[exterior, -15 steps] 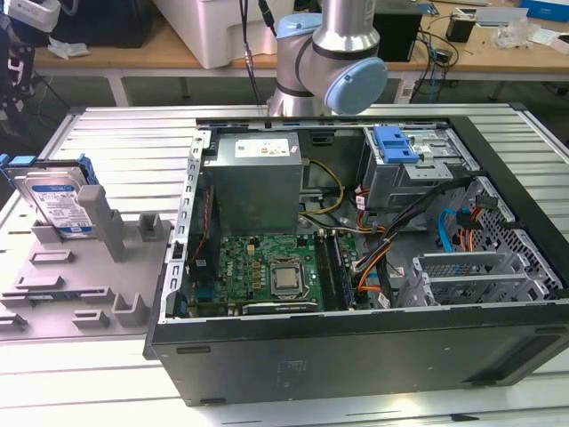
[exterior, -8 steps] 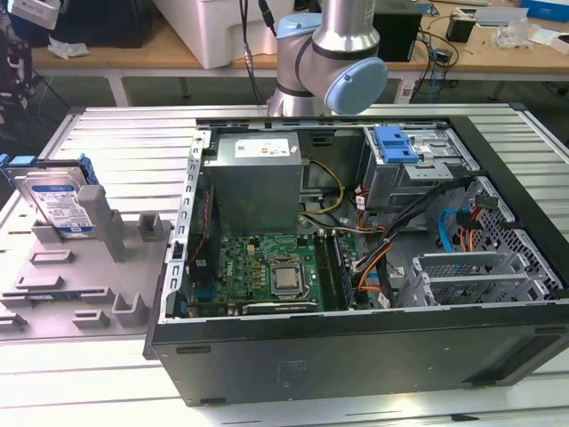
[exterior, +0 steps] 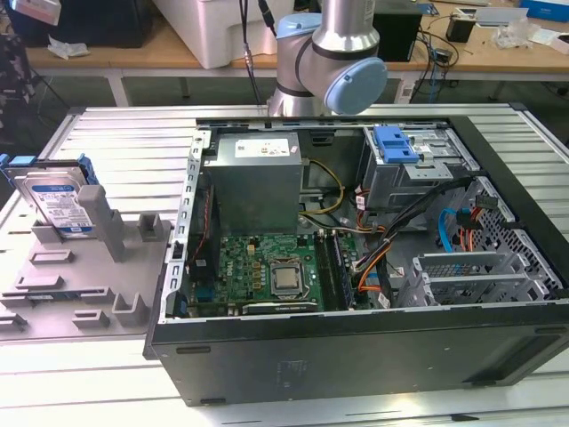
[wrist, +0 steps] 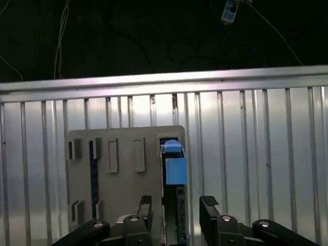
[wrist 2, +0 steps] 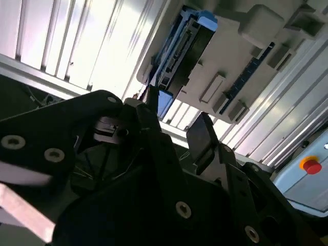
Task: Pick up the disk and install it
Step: 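Pick up the disk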
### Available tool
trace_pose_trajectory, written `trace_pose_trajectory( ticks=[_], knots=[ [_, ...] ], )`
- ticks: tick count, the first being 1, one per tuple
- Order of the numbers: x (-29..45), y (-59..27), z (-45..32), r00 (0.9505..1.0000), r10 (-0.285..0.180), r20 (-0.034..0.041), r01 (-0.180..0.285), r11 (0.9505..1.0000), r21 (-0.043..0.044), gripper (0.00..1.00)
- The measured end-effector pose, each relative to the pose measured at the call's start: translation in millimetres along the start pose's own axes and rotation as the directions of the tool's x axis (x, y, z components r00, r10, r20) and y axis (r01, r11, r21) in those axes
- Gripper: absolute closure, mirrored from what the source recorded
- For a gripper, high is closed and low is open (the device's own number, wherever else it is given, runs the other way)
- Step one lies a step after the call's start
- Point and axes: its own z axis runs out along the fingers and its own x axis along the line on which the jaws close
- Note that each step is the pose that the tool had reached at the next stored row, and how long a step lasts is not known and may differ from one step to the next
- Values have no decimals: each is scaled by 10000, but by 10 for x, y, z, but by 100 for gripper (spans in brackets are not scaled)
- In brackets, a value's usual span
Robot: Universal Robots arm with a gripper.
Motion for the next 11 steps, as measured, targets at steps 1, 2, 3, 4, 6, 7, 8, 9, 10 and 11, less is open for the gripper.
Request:
trace_pose_trajectory(
  ticks=[1, 2, 3, 4, 6, 7, 8, 9, 10, 11],
  knots=[
    [0, 0, 1, 9999, -150, -3, 150, 9999, 7, 50],
    [0, 0, 2, 9995, -314, -7, 314, 9995, 15, 50],
    [0, 0, 2, 9985, -544, -13, 544, 9985, 24, 50],
    [0, 2, 4, 9975, -702, -17, 702, 9975, 31, 50],
    [1, 52, 6, 9970, -779, -21, 780, 9969, 61, 50],
    [2, 66, 7, 9970, -775, -20, 775, 9970, 69, 50],
    [3, 70, 6, 9971, -766, -21, 766, 9970, 69, 50],
    [3, 69, 6, 9971, -763, -21, 763, 9971, 69, 50],
    [2, 69, 7, 9971, -760, -21, 760, 9971, 70, 50],
    [2, 70, 7, 9971, -757, -20, 758, 9971, 70, 50]
  ],
)
